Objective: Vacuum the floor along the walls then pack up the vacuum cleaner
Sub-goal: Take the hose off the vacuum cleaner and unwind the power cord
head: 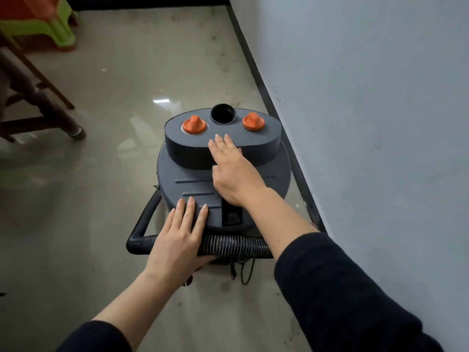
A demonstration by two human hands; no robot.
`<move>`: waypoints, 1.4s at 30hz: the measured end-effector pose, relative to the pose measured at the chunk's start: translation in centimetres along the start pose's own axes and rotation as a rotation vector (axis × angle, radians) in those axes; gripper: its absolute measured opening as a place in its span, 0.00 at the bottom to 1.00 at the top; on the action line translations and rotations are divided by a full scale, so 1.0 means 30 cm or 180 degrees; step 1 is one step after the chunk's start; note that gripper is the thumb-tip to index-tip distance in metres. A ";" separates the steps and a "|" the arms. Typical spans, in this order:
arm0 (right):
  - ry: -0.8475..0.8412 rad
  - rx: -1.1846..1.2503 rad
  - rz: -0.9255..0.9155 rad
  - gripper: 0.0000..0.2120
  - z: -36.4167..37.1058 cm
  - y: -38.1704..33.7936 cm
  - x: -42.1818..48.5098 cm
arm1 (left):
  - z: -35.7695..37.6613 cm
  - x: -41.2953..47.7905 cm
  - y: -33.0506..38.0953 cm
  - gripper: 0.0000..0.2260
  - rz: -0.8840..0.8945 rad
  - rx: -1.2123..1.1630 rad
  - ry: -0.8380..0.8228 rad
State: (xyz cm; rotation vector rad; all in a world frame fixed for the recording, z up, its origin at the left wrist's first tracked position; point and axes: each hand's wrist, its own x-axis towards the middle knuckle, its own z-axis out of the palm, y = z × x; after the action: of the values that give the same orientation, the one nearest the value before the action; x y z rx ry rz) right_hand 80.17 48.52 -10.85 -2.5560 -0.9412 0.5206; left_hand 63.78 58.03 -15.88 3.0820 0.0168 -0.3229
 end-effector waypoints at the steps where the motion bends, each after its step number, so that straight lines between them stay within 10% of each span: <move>1: -0.0027 -0.0011 -0.0005 0.27 -0.019 0.009 0.045 | -0.010 0.041 -0.020 0.48 -0.0009 0.0012 -0.0020; 42: -0.0341 0.0206 -0.0239 0.32 -0.712 0.141 2.444 | -0.494 2.074 -1.228 0.47 -0.0475 -0.0123 -0.0160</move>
State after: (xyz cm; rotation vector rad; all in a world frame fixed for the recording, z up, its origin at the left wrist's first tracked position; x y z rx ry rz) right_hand 144.21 90.35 -9.86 -2.4456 -1.0352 0.6608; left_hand 127.14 95.87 -15.82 3.0396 0.2494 -0.4008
